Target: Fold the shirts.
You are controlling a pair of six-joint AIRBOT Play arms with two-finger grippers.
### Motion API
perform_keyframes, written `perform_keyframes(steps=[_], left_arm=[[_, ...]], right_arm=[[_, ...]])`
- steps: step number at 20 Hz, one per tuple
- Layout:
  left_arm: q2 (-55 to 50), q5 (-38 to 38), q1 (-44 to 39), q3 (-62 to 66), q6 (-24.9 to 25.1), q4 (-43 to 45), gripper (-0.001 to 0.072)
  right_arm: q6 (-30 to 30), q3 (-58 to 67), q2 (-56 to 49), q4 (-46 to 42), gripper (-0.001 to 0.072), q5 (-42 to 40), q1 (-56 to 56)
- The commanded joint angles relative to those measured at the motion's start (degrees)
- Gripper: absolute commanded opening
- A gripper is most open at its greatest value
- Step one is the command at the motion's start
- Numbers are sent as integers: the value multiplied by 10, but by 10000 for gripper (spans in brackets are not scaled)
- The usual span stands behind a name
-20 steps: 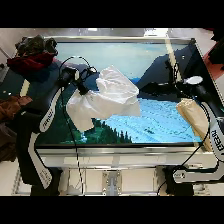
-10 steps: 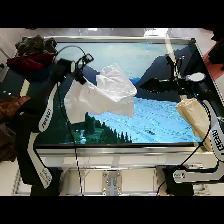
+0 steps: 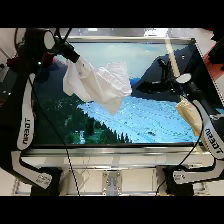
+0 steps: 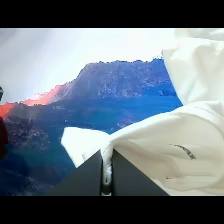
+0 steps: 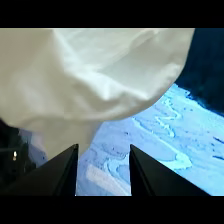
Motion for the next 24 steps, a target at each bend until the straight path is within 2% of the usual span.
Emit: perform_keyframes(steps=[1, 3, 5, 7, 10, 15, 21, 24], left_arm=[[30, -43, -1, -2, -10, -16, 19], [30, -53, -1, -2, -10, -21, 18], [30, -52, -1, -2, -9, -23, 18], [30, -51, -1, -2, -8, -23, 18], [30, -51, -1, -2, -8, -23, 19], [30, -54, -1, -2, -7, -22, 19], [30, -49, -1, -17, -6, -23, 19], [30, -49, -1, -33, -6, -23, 19]], right_arm=[[39, 0, -64, 39, 383, -110, 35], [36, 0, -115, 104, 383, -82, 35], [-11, 1, -147, 185, 381, -62, 43], [-27, 2, -161, 221, 381, -72, 55], [-25, 2, -167, 224, 378, -96, 71], [-24, 2, -167, 216, 378, -86, 63], [-14, 2, -160, 200, 378, 18, -12], [7, 1, -162, 197, 379, -26, -6]])
